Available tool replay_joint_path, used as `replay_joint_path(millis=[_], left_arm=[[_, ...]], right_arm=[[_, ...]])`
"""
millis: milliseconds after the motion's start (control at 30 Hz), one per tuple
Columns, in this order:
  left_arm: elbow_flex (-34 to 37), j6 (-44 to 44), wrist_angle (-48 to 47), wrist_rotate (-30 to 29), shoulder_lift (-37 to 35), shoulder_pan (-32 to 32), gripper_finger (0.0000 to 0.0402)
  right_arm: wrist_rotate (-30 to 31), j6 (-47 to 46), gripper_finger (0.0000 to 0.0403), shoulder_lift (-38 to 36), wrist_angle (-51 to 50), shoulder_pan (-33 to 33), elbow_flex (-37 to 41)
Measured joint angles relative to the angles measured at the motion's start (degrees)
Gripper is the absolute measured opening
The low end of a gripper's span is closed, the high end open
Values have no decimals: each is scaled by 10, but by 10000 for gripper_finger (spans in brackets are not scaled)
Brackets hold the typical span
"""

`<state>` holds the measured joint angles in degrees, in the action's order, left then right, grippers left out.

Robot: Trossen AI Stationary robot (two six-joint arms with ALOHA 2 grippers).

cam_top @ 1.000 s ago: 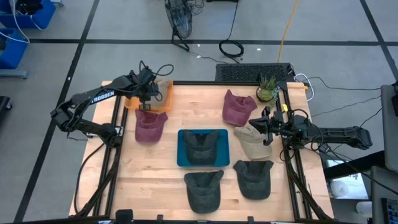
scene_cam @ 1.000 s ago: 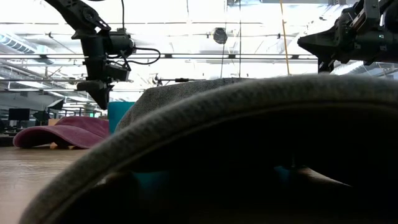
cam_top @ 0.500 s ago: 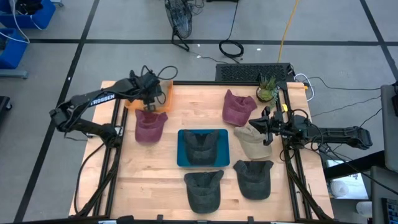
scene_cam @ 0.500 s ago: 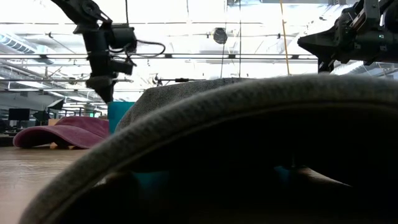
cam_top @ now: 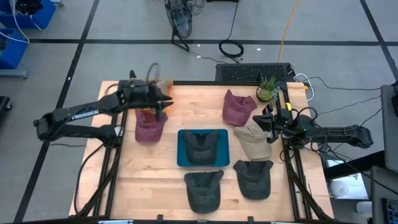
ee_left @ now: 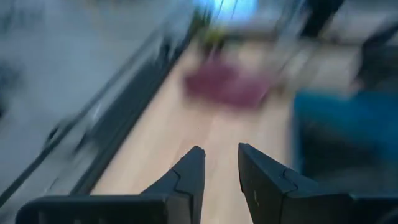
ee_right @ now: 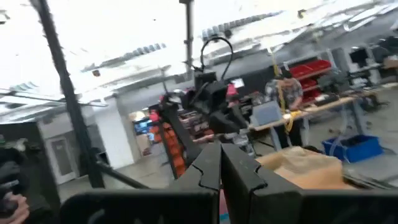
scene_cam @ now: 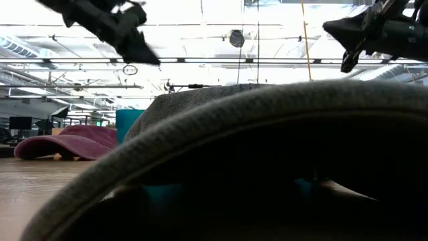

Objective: Pick & Place hat
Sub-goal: Put the left black cap into the blue bin

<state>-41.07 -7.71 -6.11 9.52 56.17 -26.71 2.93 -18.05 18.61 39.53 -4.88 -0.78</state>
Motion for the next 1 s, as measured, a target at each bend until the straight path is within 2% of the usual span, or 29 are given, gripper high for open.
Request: replay_joint_path(millis=[133,200,267,367,500,667,800,1000], left_arm=[[98,83,249,118,-41,-4,102],[138,114,351,152,-45,-4,102],[172,136,412,160,-45,-4,102],[211,141,434,160,-43,0,102],[228,135,434,160,-40,0,102],[227,141,476,160,-42,-1,102],[226,146,526,160,-51,-7,102],[225,154,518,165,-73,-29,102]], right_arm=[[6,24,0,39,50,26,0],[23,27,0,64,75,37,0],[39,27,0,92,99,46,0],[44,31,0,137,116,58,-8],[13,65,0,212,105,80,-45],[-1,134,0,341,96,131,-172],[0,185,0,454,-16,156,-296],[1,145,0,579,-193,174,-457]])
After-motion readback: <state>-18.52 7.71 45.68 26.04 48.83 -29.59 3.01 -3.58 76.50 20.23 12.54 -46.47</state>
